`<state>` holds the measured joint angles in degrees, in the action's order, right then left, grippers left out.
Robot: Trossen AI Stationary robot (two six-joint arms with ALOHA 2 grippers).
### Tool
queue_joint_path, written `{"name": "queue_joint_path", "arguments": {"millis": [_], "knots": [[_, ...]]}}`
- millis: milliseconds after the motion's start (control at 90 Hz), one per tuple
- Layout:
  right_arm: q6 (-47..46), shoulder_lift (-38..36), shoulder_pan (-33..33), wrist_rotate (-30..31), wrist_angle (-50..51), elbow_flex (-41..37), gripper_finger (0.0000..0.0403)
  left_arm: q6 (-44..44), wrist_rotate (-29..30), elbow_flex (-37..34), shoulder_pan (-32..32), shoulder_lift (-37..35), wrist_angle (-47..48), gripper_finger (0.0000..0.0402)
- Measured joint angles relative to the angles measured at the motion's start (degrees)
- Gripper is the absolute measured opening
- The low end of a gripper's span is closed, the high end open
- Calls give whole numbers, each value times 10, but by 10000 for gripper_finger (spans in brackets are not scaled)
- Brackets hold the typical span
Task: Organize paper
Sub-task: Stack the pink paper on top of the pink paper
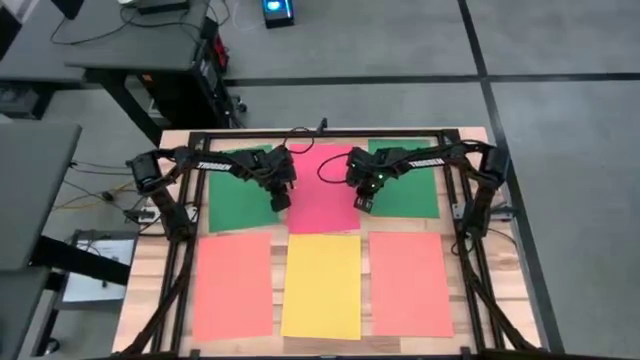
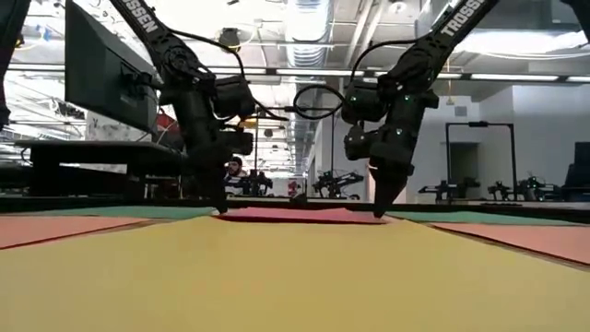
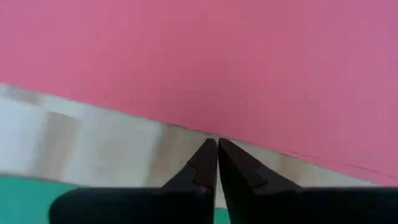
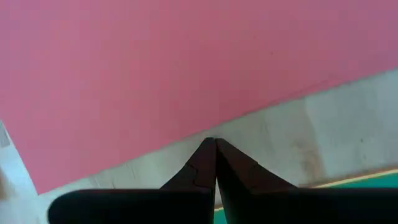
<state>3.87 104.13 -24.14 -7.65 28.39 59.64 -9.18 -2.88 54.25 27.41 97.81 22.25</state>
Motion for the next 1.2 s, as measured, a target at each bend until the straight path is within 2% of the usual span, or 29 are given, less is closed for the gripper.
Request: {"name": "queue_joint_path", "arguments": {"millis": [244, 344, 489, 656, 878, 1200], "knots": [[-14, -44, 11, 4, 18, 0, 0, 1, 28, 60, -15, -9, 71, 0], [-21, -77, 29, 4, 19, 0, 0, 9, 26, 64, -57, -23, 83, 0], [-44, -103, 84, 4, 9, 0, 0, 36, 23, 64, -148, -24, 79, 0], [-73, -92, 160, 4, -31, 0, 0, 60, 30, 63, -245, -8, 52, 0], [-125, -55, 253, 7, -85, 0, 0, 138, 54, 50, -304, -10, 38, 0], [-175, -2, 299, 31, -98, -1, 0, 200, 51, 10, -367, -10, -6, 0]]}}
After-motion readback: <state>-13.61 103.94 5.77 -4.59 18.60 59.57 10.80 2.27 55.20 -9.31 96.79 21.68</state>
